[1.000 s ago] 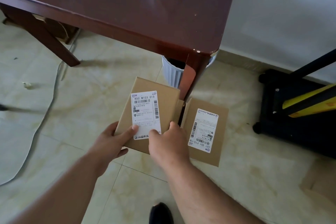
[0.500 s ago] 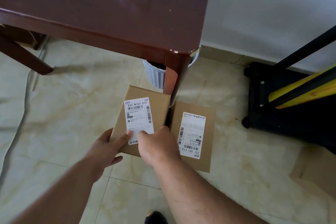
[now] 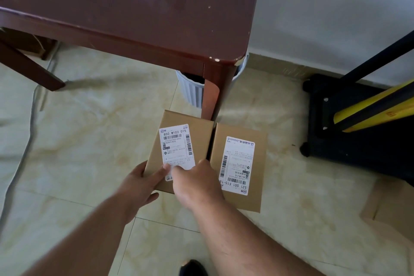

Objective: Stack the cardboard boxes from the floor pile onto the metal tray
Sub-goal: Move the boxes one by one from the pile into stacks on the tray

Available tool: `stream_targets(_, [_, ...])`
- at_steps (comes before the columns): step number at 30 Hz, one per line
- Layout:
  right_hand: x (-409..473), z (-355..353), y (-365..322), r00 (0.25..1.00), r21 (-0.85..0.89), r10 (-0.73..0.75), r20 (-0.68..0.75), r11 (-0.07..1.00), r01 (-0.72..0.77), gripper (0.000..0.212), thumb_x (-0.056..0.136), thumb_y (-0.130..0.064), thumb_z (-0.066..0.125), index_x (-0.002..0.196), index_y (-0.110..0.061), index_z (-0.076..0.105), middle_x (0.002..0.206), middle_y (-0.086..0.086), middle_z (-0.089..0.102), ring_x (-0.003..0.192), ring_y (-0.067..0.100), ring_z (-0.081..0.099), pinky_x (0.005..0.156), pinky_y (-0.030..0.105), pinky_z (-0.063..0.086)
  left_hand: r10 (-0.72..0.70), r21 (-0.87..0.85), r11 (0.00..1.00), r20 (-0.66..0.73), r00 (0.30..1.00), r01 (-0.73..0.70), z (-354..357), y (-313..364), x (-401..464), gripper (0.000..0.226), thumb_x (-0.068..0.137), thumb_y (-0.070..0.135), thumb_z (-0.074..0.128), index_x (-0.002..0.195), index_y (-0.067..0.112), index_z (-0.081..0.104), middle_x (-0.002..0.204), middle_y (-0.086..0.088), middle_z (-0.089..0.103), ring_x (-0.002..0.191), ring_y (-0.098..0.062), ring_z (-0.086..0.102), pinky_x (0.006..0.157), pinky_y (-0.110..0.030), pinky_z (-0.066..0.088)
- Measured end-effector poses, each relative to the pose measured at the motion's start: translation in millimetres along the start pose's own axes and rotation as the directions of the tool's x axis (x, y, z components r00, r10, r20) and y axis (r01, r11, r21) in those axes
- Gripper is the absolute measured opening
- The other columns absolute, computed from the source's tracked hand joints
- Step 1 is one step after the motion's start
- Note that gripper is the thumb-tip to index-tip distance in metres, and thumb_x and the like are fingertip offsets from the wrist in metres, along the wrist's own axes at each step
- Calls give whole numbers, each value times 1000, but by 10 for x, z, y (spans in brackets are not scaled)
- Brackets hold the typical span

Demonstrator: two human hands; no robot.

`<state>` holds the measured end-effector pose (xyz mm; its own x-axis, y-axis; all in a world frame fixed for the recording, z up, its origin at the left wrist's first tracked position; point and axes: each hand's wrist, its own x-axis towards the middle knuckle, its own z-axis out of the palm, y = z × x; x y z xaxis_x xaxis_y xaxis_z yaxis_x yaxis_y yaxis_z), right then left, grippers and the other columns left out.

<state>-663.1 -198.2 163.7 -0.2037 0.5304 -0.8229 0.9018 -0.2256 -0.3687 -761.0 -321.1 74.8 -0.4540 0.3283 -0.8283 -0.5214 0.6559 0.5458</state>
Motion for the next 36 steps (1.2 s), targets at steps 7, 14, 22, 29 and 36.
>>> stream_targets(7, [-2, 70, 122, 998, 76, -59, -6, 995, 59, 58, 74, -62, 56, 117, -24, 63, 111, -6, 71, 97, 22, 71, 76, 32, 59, 25, -54, 998, 7, 1000, -24, 38, -63, 30, 80, 62, 67, 83, 132, 35, 61, 120, 2, 76, 112, -17, 73, 98, -43, 58])
stream_targets(14, [-14, 34, 171, 997, 88, -79, -21, 993, 81, 46, 78, -50, 57, 116, -24, 64, 109, -8, 73, 94, 19, 72, 63, 24, 49, 30, -69, 997, -18, 999, -31, 74, -85, 46, 68, 77, 59, 81, 136, 32, 60, 120, 2, 76, 112, -18, 73, 92, -41, 61])
stream_targets(22, [-64, -42, 147, 995, 100, -102, -11, 990, 103, 40, 81, -48, 59, 113, -24, 63, 108, -8, 71, 93, 18, 71, 63, 26, 50, 12, 8, 1000, -85, 996, -11, 111, 3, 0, 67, 79, 66, 75, 136, 37, 58, 122, 5, 73, 115, -15, 67, 76, -38, 63])
stream_targets(29, [-201, -182, 307, 986, 132, -168, -24, 977, 170, 43, 90, -42, 61, 130, -28, 58, 122, -9, 67, 106, 13, 66, 89, 31, 54, -42, -29, 999, -155, 987, 38, 109, 4, -134, 95, 80, 70, 70, 160, 35, 31, 150, 2, 51, 129, -24, 57, 84, -43, 62])
stream_targets(36, [-150, -758, 845, 799, 280, -83, -596, 911, 304, 22, 89, -18, 66, 109, -26, 61, 115, 0, 66, 101, 18, 64, 90, 37, 51, 227, 268, 956, -424, 877, -118, 128, -79, -332, 76, 92, 57, 62, 157, 29, 33, 160, -4, 39, 142, -27, 45, 114, -52, 41])
